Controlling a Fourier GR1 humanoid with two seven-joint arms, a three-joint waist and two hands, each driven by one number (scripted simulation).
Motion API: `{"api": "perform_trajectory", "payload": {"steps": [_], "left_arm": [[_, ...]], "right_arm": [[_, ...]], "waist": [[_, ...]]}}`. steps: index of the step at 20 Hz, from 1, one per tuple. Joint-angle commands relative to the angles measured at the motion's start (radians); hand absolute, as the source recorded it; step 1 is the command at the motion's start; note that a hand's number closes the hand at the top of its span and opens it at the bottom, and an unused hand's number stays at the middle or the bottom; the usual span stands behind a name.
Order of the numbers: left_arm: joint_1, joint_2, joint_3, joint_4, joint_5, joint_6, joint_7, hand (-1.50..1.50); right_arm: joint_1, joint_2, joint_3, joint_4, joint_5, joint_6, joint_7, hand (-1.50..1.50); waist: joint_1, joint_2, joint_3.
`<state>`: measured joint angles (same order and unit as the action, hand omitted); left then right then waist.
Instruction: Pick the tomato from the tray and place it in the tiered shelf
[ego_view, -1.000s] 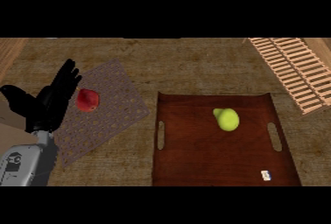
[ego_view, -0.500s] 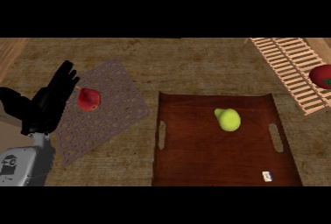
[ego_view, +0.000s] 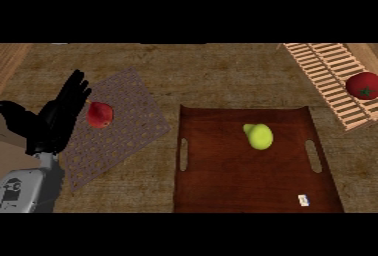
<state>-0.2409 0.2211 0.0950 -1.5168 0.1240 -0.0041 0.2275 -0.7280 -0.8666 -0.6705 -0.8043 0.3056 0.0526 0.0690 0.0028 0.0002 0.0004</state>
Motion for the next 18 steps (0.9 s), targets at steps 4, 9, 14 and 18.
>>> {"api": "perform_trajectory", "payload": {"steps": [4, 9, 14, 18], "left_arm": [[-0.022, 0.013, 0.027, 0.018, 0.006, -0.002, 0.009, 0.00], [0.009, -0.005, 0.029, 0.049, -0.002, -0.006, -0.054, 0.00], [0.011, -0.028, -0.003, -0.009, -0.036, 0.027, -0.020, 0.00], [0.032, 0.006, 0.031, 0.007, -0.005, -0.017, -0.030, 0.00]], "right_arm": [[0.134, -0.194, -0.130, 0.075, -0.140, 0.248, -0.059, -1.50], [0.237, -0.286, -0.251, 0.128, -0.260, 0.429, -0.140, -1.50], [0.378, -0.311, -0.273, 0.095, -0.281, 0.529, -0.276, -1.50], [0.523, -0.314, -0.319, 0.048, -0.287, 0.592, -0.401, -1.50]], "waist": [[-0.016, -0.002, 0.000], [-0.023, -0.002, 0.000], [-0.014, -0.002, 0.000], [-0.020, -0.004, 0.000]]}}
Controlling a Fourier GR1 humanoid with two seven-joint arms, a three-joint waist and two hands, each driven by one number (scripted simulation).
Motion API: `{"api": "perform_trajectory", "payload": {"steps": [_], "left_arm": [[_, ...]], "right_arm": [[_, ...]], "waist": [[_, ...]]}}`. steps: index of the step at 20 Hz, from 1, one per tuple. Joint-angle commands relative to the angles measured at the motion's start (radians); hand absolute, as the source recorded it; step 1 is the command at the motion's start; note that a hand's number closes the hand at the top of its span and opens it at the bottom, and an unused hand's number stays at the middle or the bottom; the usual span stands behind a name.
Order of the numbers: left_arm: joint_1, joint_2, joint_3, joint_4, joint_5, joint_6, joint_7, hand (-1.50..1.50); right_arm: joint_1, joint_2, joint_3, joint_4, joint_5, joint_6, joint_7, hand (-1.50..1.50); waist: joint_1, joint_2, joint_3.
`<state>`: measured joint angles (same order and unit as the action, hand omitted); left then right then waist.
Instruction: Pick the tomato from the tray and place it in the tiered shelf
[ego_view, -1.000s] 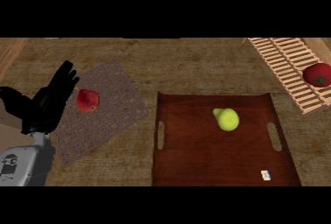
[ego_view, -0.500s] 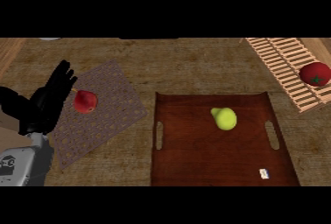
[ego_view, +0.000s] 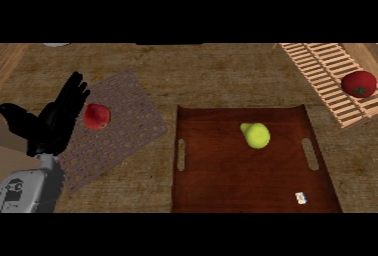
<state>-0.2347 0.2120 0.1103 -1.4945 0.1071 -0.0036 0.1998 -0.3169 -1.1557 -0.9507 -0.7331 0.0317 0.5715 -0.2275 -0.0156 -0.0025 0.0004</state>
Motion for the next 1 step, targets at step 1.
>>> {"api": "perform_trajectory", "payload": {"steps": [1], "left_arm": [[0.016, -0.024, -0.029, 0.012, -0.042, 0.015, -0.036, 0.00]], "right_arm": [[0.128, 0.050, -0.027, -0.119, -0.021, 0.036, -0.068, -1.50]], "waist": [[-0.002, -0.001, -0.001]]}}
